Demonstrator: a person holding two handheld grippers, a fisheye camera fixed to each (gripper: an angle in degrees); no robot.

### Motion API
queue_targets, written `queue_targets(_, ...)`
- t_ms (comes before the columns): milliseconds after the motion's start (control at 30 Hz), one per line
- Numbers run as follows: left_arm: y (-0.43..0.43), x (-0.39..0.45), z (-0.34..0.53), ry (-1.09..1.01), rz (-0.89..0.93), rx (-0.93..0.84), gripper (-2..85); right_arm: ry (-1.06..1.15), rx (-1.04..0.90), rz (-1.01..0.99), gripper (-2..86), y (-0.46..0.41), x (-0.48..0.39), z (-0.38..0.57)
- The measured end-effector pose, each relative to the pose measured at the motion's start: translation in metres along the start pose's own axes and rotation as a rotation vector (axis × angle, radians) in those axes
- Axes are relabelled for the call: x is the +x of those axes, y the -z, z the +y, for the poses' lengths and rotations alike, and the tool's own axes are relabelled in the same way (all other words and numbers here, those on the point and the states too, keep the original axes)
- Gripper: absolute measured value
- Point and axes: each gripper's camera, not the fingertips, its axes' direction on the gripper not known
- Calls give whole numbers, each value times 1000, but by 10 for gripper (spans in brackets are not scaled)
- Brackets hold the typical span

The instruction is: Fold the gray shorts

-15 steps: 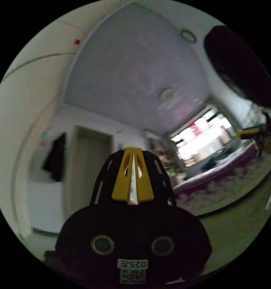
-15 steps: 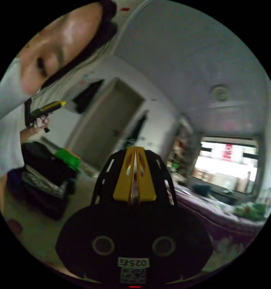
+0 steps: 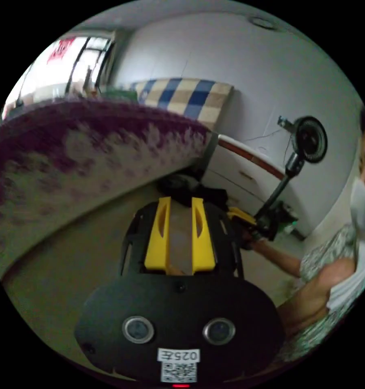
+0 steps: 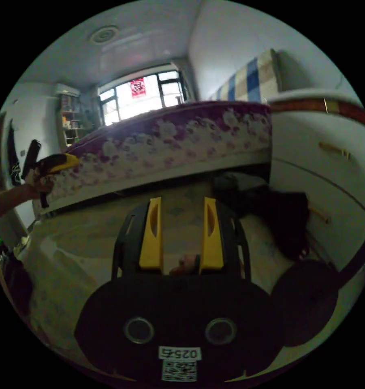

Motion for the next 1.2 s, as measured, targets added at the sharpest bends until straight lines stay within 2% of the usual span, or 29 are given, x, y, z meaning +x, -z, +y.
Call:
queue_targets(67, -171, -15, -19, 168, 225, -100, 77, -78, -60, 6, 148, -29, 68, -18)
queue_targets(100, -211, -15, -23, 193, 243, -109, 79, -91, -65, 11, 146, -35, 82, -23)
queue_targets(167, -351, -10, -39, 262, 241, -116, 83, -149, -57, 14, 142, -57, 134, -39)
queue_targets(200, -383, -7, -43, 264, 238, -121, 83, -168, -56, 7, 141, -62, 146, -43)
queue_targets(267, -497, 2, -50, 351, 256, -188, 82, -274, -36, -40, 133, -85, 201, -66)
queue_targets(367, -596, 14, -50, 424, 311, -246, 79, -568, 7, -211, 118, -127, 289, -95)
queue_targets(433, -633, 20, -48, 442, 285, -250, 79, -614, 11, -286, 114, -154, 327, -117)
queue_targets(467, -650, 22, -45, 449, 254, -256, 79, -646, -10, -259, 114, -171, 345, -132)
queue_targets(567, -669, 20, -28, 477, 170, -252, 67, -699, -64, -258, 97, -202, 375, -168)
queue_targets(633, -669, 20, -12, 450, 140, -275, 55, -722, -46, -259, 47, -207, 382, -185)
queue_targets(700, -666, 20, 3, 395, 115, -317, 45, -750, -78, -201, 10, -205, 384, -196)
queue_targets(800, -651, 14, 30, 379, 124, -327, 45, -711, -31, -223, -6, -182, 379, -204)
queue_targets(900, -625, 19, 52, 310, 149, -266, 61, -611, -20, -373, -9, -152, 358, -220)
queue_targets(933, -610, 32, 59, 223, 127, -236, 75, -537, -70, -508, -9, -149, 341, -231)
queue_targets(1000, -583, 59, 70, 81, 106, -193, 85, -414, -89, -566, -10, -132, 301, -244)
queue_targets(1067, -523, 81, 93, 74, 3, -80, 62, -268, -69, -644, -10, -103, 246, -256)
queue_targets(1133, -467, 79, 116, 206, -83, 29, 40, -247, -59, -807, -10, -87, 211, -258)
queue_targets(1200, -404, 79, 144, 242, -91, 119, 2, -199, -41, -898, -9, -66, 172, -260)
